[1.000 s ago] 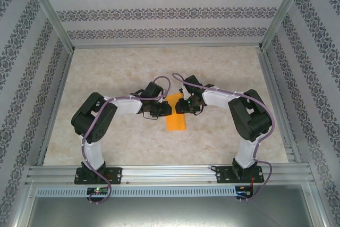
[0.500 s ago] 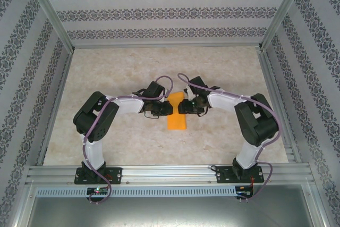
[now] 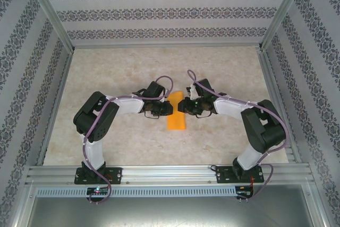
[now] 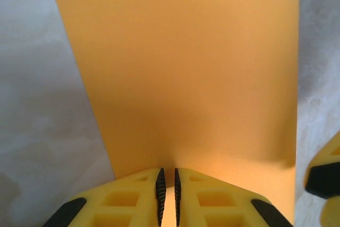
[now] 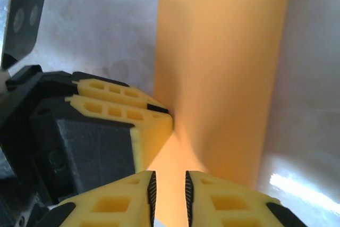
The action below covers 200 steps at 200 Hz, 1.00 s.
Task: Fold a paper plane with a square sheet of paper (pick it up from the middle)
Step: Hold the square sheet of paper at the center of the table, then fold the square sheet of paper in half at the center of the table.
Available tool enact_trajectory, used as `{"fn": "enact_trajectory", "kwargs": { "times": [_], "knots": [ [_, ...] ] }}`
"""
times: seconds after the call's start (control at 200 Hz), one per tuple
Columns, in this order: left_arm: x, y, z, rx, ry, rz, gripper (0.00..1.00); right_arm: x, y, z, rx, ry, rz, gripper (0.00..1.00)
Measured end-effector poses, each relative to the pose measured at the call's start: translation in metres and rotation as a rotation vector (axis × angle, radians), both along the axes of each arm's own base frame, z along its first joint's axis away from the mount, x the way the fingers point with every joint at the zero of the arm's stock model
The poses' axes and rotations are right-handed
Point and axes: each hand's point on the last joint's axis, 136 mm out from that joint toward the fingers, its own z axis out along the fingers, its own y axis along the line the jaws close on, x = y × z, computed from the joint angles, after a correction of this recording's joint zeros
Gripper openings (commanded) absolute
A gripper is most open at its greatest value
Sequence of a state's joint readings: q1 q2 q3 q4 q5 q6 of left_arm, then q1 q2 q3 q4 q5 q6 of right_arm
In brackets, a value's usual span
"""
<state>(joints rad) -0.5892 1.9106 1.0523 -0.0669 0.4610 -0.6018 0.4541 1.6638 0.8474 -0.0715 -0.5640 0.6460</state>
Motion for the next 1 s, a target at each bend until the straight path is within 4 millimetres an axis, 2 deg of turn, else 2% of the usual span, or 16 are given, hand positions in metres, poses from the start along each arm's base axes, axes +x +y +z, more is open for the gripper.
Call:
{"fn": "enact_trajectory", "kwargs": {
  "times": [0.29,0.814,0.999],
  "knots": [
    [0.0,0.0,0.0,0.001,-0.001,0.001,0.19,0.002,0.006,-0.022,0.015,0.062,-0.003,0.18],
    [0.0,0.001,0.0,0.008,-0.011,-0.009,0.19,0.012,-0.008,-0.039,0.0,0.086,-0.017,0.17],
    [0.0,0.0,-0.001,0.011,-0.015,-0.013,0.18,0.013,-0.01,-0.04,0.017,0.088,-0.01,0.14]
  ]
}}
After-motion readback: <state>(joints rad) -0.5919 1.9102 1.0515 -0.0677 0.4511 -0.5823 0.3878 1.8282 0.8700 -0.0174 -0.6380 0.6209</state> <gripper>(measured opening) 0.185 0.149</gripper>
